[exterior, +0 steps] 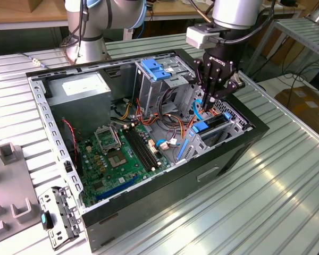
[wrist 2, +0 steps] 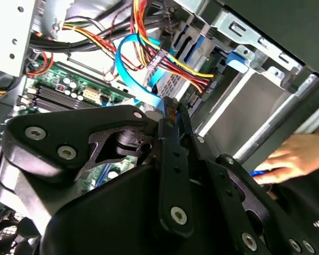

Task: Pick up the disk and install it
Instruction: 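Insert the second disk wire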

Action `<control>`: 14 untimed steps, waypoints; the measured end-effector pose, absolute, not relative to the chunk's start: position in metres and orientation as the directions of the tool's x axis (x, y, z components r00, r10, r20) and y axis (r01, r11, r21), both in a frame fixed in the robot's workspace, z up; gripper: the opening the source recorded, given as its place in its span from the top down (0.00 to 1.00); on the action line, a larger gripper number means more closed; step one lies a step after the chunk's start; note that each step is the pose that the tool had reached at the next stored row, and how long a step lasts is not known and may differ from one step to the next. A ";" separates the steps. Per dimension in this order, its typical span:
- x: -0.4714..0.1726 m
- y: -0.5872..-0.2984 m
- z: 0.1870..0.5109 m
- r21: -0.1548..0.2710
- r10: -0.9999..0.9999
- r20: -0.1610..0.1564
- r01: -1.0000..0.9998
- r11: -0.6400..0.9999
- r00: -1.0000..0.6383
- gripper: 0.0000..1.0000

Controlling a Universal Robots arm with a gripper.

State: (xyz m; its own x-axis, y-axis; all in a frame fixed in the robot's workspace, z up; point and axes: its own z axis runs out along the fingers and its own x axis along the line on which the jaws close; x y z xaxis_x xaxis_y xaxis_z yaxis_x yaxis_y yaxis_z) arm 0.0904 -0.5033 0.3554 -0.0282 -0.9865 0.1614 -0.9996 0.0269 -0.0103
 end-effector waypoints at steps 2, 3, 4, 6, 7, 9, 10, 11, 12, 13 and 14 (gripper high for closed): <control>0.090 -0.513 0.355 -0.020 -0.991 0.131 -0.999 0.027 -0.029 0.84; 0.090 -0.515 0.355 -0.024 -0.991 0.128 -0.999 0.027 -0.030 0.84; 0.090 -0.517 0.355 -0.029 -0.992 0.126 -0.999 0.027 -0.030 0.84; 0.089 -0.517 0.355 -0.039 -0.992 0.121 -0.999 0.025 -0.030 0.84; 0.089 -0.518 0.354 -0.045 -0.992 0.119 -0.999 0.025 -0.030 0.84; 0.087 -0.519 0.354 -0.056 -0.993 0.115 -0.998 0.025 -0.031 0.84; 0.086 -0.520 0.354 -0.058 -0.993 0.114 -0.998 0.025 -0.031 0.84; 0.085 -0.520 0.354 -0.059 -0.993 0.113 -0.998 0.025 -0.031 0.84; 0.085 -0.521 0.354 -0.059 -0.993 0.113 -0.998 0.024 -0.031 0.84; 0.084 -0.523 0.354 -0.059 -0.993 0.112 -0.998 0.024 -0.031 0.84; 0.084 -0.525 0.354 -0.062 -0.994 0.109 -0.998 0.024 -0.031 0.84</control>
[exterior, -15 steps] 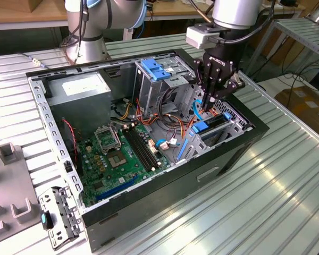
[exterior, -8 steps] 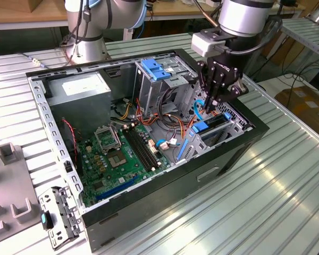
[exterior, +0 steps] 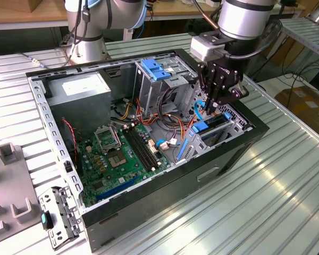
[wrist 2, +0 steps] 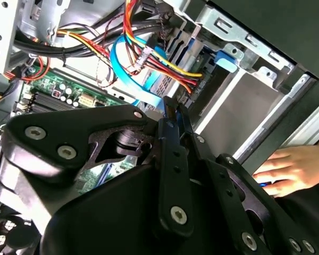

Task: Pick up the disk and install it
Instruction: 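Insert the second disk wire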

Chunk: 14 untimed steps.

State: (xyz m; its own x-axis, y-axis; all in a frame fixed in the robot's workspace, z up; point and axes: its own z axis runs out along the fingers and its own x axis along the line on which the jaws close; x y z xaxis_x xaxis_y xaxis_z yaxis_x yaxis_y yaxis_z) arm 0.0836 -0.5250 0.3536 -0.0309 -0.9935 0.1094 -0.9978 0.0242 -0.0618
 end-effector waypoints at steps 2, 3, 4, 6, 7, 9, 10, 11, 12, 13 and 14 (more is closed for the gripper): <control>0.083 -0.530 0.353 -0.068 -0.994 0.104 -0.997 0.024 -0.031 0.84; 0.083 -0.531 0.353 -0.072 -0.994 0.101 -0.997 0.025 -0.032 0.84; 0.083 -0.532 0.353 -0.076 -0.995 0.098 -0.997 0.025 -0.032 0.84; 0.083 -0.534 0.353 -0.081 -0.995 0.091 -0.996 0.025 -0.032 0.84; 0.082 -0.536 0.353 -0.086 -0.996 0.084 -0.996 0.025 -0.032 0.84; 0.082 -0.538 0.353 -0.090 -0.997 0.077 -0.996 0.025 -0.032 0.84; 0.082 -0.539 0.353 -0.091 -0.997 0.073 -0.996 0.025 -0.032 0.84; 0.081 -0.541 0.352 -0.092 -0.997 0.069 -0.995 0.026 -0.032 0.84; 0.081 -0.542 0.352 -0.093 -0.997 0.064 -0.995 0.026 -0.032 0.84; 0.081 -0.543 0.352 -0.094 -0.998 0.060 -0.995 0.026 -0.032 0.84; 0.081 -0.544 0.352 -0.095 -0.998 0.057 -0.995 0.027 -0.032 0.84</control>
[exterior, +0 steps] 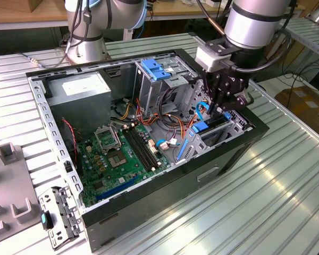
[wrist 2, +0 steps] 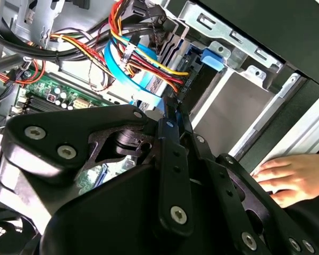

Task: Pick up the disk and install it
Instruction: 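Insert the second disk wire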

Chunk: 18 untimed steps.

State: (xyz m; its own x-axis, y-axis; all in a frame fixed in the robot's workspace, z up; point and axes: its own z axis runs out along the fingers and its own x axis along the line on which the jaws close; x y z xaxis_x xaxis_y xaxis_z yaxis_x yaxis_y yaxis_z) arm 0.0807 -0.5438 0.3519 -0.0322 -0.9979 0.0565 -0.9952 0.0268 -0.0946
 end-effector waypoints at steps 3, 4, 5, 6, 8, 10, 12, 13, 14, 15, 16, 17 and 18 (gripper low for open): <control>0.080 -0.547 0.351 -0.096 -0.998 0.045 -0.995 0.028 -0.032 0.84; 0.080 -0.548 0.351 -0.096 -0.999 0.041 -0.995 0.028 -0.032 0.84; 0.080 -0.549 0.351 -0.097 -0.999 0.038 -0.995 0.029 -0.032 0.84; 0.080 -0.549 0.351 -0.097 -0.999 0.035 -0.995 0.029 -0.032 0.84; 0.080 -0.550 0.351 -0.096 -0.999 0.029 -0.995 0.029 -0.032 0.84; 0.080 -0.551 0.350 -0.096 -0.999 0.019 -0.995 0.030 -0.032 0.84; 0.080 -0.553 0.350 -0.096 -0.999 0.014 -0.995 0.031 -0.032 0.84; 0.080 -0.553 0.349 -0.096 -0.999 0.013 -0.995 0.031 -0.032 0.84; 0.080 -0.553 0.348 -0.096 -0.999 0.013 -0.995 0.031 -0.032 0.84; 0.080 -0.553 0.347 -0.096 -0.999 0.013 -0.995 0.031 -0.032 0.84; 0.080 -0.553 0.346 -0.096 -0.999 0.013 -0.995 0.031 -0.032 0.84; 0.080 -0.553 0.345 -0.096 -0.999 0.013 -0.995 0.031 -0.032 0.84; 0.080 -0.553 0.345 -0.096 -0.999 0.013 -0.995 0.031 -0.032 0.84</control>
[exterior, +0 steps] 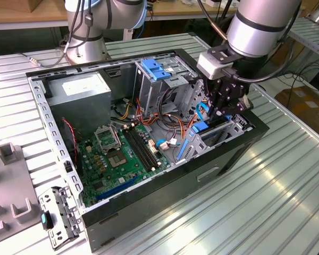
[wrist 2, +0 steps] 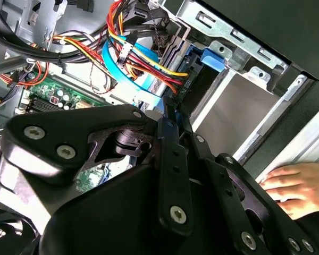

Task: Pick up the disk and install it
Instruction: 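Insert the second disk wire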

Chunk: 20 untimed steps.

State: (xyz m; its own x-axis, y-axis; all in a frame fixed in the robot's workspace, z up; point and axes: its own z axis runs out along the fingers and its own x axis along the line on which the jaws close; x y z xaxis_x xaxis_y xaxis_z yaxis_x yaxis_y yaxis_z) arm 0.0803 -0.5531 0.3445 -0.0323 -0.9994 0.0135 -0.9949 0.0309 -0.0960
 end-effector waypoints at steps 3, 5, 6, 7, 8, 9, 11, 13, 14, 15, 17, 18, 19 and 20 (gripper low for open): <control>0.080 -0.553 0.343 -0.096 -0.999 0.013 -0.995 0.031 -0.032 0.84; 0.080 -0.553 0.342 -0.096 -0.999 0.012 -0.995 0.031 -0.032 0.84; 0.080 -0.553 0.341 -0.096 -0.999 0.012 -0.995 0.031 -0.032 0.84; 0.080 -0.553 0.341 -0.096 -0.999 0.012 -0.995 0.031 -0.032 0.84; 0.080 -0.554 0.340 -0.096 -0.999 0.013 -0.995 0.031 -0.032 0.84; 0.080 -0.554 0.340 -0.096 -0.999 0.013 -0.995 0.031 -0.032 0.84; 0.080 -0.554 0.339 -0.096 -0.999 0.012 -0.995 0.031 -0.032 0.84; 0.080 -0.554 0.339 -0.096 -0.999 0.012 -0.995 0.031 -0.032 0.84; 0.080 -0.554 0.339 -0.096 -0.999 0.012 -0.995 0.031 -0.032 0.84; 0.080 -0.554 0.339 -0.096 -0.999 0.012 -0.995 0.031 -0.032 0.84; 0.080 -0.554 0.339 -0.096 -0.999 0.012 -0.995 0.031 -0.032 0.83; 0.080 -0.554 0.339 -0.096 -0.999 0.011 -0.995 0.031 -0.032 0.83; 0.080 -0.554 0.340 -0.096 -0.999 0.012 -0.995 0.031 -0.032 0.83; 0.080 -0.554 0.340 -0.096 -0.999 0.012 -0.995 0.031 -0.032 0.76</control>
State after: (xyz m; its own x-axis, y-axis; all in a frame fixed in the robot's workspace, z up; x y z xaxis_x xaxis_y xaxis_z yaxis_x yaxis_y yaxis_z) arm 0.0803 -0.5538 0.3404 -0.0323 -0.9994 0.0117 -0.9949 0.0310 -0.0960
